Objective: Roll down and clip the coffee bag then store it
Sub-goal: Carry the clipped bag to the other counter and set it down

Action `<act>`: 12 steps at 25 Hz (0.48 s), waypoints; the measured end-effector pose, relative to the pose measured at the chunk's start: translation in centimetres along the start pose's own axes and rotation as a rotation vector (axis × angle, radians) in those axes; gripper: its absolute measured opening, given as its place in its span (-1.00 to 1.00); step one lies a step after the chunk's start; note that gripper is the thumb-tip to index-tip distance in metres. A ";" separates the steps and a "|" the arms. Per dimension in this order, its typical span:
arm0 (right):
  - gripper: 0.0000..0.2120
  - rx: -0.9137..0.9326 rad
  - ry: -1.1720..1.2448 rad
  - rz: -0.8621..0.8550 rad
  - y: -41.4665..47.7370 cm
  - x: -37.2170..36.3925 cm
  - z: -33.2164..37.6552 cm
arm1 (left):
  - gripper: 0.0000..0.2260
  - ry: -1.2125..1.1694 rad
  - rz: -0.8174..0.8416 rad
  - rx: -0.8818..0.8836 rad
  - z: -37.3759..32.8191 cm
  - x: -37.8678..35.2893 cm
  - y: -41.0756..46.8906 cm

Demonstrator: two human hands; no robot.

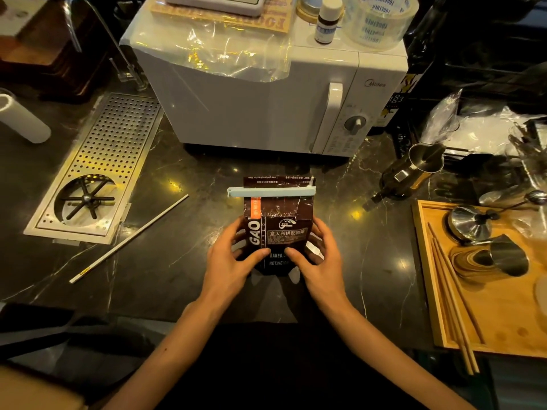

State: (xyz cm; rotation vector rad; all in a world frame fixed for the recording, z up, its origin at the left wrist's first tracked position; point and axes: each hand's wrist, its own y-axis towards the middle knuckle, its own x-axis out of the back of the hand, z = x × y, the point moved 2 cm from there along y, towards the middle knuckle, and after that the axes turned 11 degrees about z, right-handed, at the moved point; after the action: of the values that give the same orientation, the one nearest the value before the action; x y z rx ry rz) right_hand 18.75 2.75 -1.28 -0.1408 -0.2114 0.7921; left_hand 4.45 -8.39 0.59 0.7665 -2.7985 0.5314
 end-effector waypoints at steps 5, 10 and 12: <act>-0.33 0.072 -0.006 -0.070 -1.3 1.9 1.5 | -0.36 0.005 -0.012 -0.068 -2.3 -1.2 -0.7; -0.27 0.125 -0.008 -0.181 -3.8 5.9 2.9 | -0.37 0.063 0.030 -0.165 -6.1 -4.3 -1.6; -0.25 0.125 -0.009 -0.219 -5.2 7.8 3.0 | -0.36 0.087 0.038 -0.193 -7.2 -6.2 -2.3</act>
State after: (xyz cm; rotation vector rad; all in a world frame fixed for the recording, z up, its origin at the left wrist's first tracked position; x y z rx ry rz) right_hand 26.98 4.90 3.71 0.0045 -0.1815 0.5859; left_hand 11.53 -4.60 6.19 0.6353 -2.7377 0.2873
